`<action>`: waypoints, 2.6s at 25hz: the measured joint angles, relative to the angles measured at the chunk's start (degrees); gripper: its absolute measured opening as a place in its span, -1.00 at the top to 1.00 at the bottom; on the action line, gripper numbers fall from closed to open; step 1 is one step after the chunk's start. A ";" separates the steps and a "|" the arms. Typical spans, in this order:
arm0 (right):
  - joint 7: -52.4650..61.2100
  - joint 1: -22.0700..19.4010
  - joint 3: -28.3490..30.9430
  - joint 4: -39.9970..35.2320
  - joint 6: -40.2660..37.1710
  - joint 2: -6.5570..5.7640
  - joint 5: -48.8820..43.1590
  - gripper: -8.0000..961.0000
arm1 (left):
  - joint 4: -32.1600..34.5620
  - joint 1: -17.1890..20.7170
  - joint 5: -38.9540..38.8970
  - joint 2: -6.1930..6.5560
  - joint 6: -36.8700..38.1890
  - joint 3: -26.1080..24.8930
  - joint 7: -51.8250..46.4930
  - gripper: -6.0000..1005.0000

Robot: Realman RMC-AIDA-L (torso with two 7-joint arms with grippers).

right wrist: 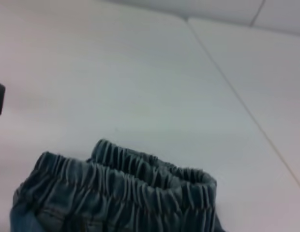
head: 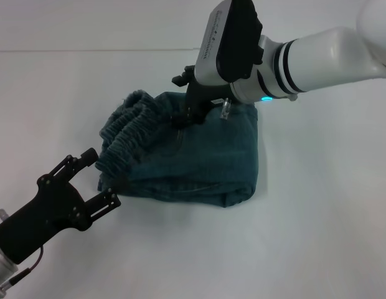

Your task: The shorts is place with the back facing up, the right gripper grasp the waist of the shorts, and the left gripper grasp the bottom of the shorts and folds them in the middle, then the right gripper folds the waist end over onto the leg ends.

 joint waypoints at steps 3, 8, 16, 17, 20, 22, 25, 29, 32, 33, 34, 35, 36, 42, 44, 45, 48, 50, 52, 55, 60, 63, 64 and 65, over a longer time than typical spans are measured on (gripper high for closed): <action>-3.41 2.45 1.08 3.96 0.80 -0.03 2.00 -0.72 | -0.06 0.00 0.00 0.00 -0.07 -0.03 -0.01 -0.71; -7.99 3.35 2.99 5.55 2.23 0.10 4.41 -0.72 | -0.05 0.02 0.00 0.00 -0.05 -0.09 0.00 -0.71; -12.98 0.82 3.20 4.89 1.67 0.04 13.77 -0.72 | 0.15 0.04 -0.61 0.03 -1.11 -0.68 0.11 -0.71; -11.04 -0.26 3.18 3.29 0.47 -0.13 13.33 -0.72 | 0.26 0.03 -0.70 0.06 -1.33 -0.78 0.03 -0.71; -3.91 -6.88 3.45 -6.73 -3.64 -0.45 10.61 -0.72 | 0.38 0.01 -1.16 0.17 -1.62 -1.94 -0.02 -0.71; 0.50 -13.00 3.54 -16.05 -5.74 -0.47 8.78 -0.72 | 0.66 0.07 -1.34 0.23 -1.60 -3.06 -0.14 -0.71; 6.10 -23.41 3.18 -29.87 -9.63 -0.37 7.40 -0.72 | 2.65 0.10 -1.29 0.32 -1.39 -3.64 -2.20 -0.71; 8.39 -33.49 3.87 -37.60 -15.97 -0.26 8.90 -0.72 | 7.01 -0.12 -0.43 0.45 -1.20 -3.10 -6.94 -0.71; 4.82 -39.01 4.52 -37.86 -20.47 -0.15 12.48 -0.73 | 9.24 -0.57 0.10 0.75 -1.13 -2.32 -9.02 -0.72; 1.92 -40.98 4.66 -37.25 -21.61 -0.08 14.52 -0.73 | 9.94 -0.92 0.77 0.95 -1.22 -1.96 -9.93 -0.72; -1.50 -43.12 4.69 -36.55 -22.32 0.04 16.70 -0.73 | 10.36 -1.27 1.42 1.12 -1.43 -1.80 -10.84 -0.72; -4.62 -44.93 4.75 -35.92 -22.82 0.07 18.79 -0.74 | 10.85 -1.92 2.53 1.45 -1.78 -1.63 -12.32 -0.72; -7.65 -46.86 4.97 -34.97 -23.26 0.06 21.21 -0.74 | 11.05 -2.39 3.35 1.71 -1.99 -1.61 -13.34 -0.73; -21.96 -50.92 14.31 -22.62 -33.66 -0.22 27.06 -0.95 | 11.06 -6.42 10.33 3.48 -1.87 -0.82 -17.94 -0.73; -28.74 -50.16 19.82 -15.04 -38.29 -0.46 26.90 -0.94 | 11.01 -7.32 12.39 3.77 -1.32 0.16 -18.49 -0.73; -31.66 -49.71 22.02 -12.04 -40.31 -0.65 26.52 -0.94 | 11.01 -7.79 13.56 3.87 -0.87 0.92 -18.65 -0.73; -37.69 -48.35 28.07 -4.80 -44.52 -1.68 23.54 -0.94 | 11.17 -8.61 16.12 3.87 0.86 3.18 -18.70 -0.73; -38.29 -47.73 29.67 -2.94 -45.82 -2.38 20.32 -0.94 | 11.23 -8.89 17.21 3.88 2.66 4.23 -18.68 -0.73; -37.65 -47.12 30.18 -2.28 -46.75 -2.68 17.42 -0.94 | 11.37 -9.05 18.09 3.87 4.86 4.85 -18.53 -0.73; -37.42 -46.74 30.39 -2.03 -47.65 -2.69 15.22 -0.94 | 11.56 -9.25 19.08 3.90 6.31 5.10 -18.50 -0.73; -39.50 -46.95 31.35 -2.08 -49.67 -2.57 14.81 -0.94 | 11.60 -9.59 20.27 3.93 6.82 5.50 -18.66 -0.73; -40.28 -47.16 31.98 -1.99 -50.90 -2.72 14.79 -0.94 | 11.52 -9.60 20.52 3.83 6.43 5.71 -18.68 -0.73; -40.50 -47.20 32.06 -1.97 -51.29 -2.74 14.79 -0.94 | 11.51 -9.54 20.59 3.81 6.37 5.74 -18.69 -0.73; -40.72 -47.22 32.08 -1.95 -51.59 -2.74 14.78 -0.94 | 11.52 -9.43 20.70 3.78 6.37 5.80 -18.69 -0.73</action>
